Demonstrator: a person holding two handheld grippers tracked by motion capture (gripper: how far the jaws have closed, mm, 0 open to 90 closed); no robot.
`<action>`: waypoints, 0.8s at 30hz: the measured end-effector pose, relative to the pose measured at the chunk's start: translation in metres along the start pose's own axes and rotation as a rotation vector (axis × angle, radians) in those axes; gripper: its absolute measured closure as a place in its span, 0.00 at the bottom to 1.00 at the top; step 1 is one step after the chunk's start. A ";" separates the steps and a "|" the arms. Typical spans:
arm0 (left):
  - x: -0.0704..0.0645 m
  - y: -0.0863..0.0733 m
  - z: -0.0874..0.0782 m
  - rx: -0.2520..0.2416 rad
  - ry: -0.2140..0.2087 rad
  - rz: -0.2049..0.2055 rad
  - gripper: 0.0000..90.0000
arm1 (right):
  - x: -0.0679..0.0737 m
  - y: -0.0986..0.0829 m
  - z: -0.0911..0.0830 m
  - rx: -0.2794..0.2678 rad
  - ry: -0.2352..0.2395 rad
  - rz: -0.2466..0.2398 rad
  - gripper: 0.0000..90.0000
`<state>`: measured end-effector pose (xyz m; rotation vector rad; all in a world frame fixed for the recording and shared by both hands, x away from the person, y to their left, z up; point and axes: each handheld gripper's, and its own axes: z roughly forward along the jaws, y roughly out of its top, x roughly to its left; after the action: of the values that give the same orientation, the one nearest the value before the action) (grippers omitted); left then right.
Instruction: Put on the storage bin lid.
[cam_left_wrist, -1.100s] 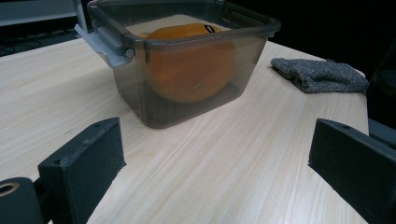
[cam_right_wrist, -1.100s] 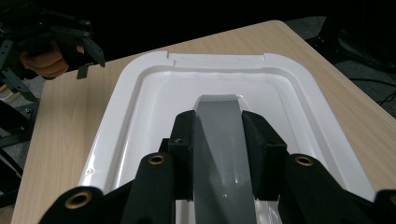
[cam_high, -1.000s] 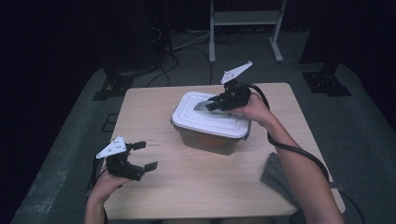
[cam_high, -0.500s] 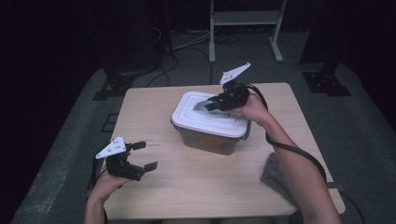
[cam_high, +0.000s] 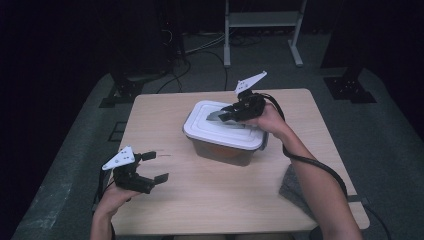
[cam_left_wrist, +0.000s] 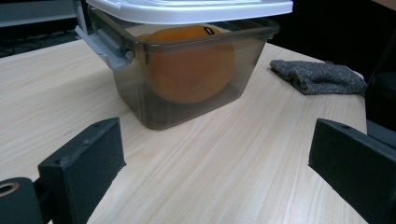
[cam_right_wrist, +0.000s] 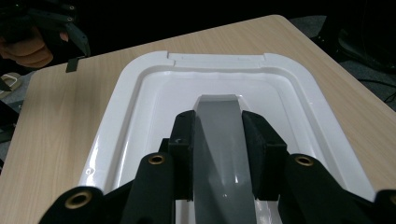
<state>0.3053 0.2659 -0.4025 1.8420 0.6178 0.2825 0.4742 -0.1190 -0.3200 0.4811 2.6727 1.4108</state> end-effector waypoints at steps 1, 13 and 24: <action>0.000 0.000 0.000 0.000 -0.001 0.001 0.03 | 0.000 0.000 0.001 -0.002 -0.001 -0.003 0.73; 0.001 0.000 -0.001 -0.005 0.000 -0.001 0.03 | 0.000 -0.006 0.009 0.014 -0.011 -0.011 0.73; 0.000 0.000 0.000 -0.003 -0.004 -0.001 0.03 | -0.001 -0.012 0.012 0.028 0.001 0.019 0.63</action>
<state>0.3055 0.2657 -0.4029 1.8392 0.6155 0.2792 0.4751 -0.1164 -0.3366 0.5099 2.6990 1.3803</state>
